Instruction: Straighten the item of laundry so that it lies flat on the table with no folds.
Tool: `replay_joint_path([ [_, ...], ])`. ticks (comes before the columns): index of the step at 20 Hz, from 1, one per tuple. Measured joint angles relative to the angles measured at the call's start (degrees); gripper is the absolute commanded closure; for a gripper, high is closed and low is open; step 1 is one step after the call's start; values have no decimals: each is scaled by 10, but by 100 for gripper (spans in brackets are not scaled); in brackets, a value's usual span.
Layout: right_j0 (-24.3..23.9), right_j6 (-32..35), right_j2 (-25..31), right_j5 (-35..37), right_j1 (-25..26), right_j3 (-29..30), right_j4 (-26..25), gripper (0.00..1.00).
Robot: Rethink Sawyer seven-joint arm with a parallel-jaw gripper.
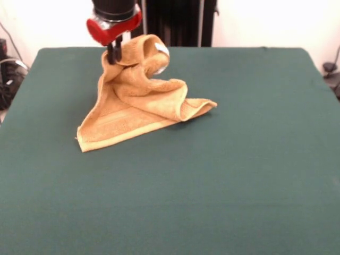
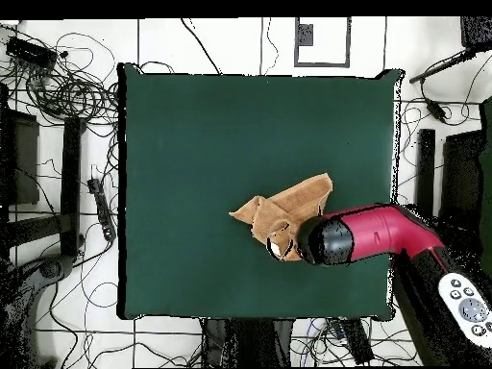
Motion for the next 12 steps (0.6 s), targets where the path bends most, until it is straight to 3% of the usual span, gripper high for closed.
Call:
replay_joint_path([
  [12, -27, -169, 11, 67, 21, -67, -1, 100],
])
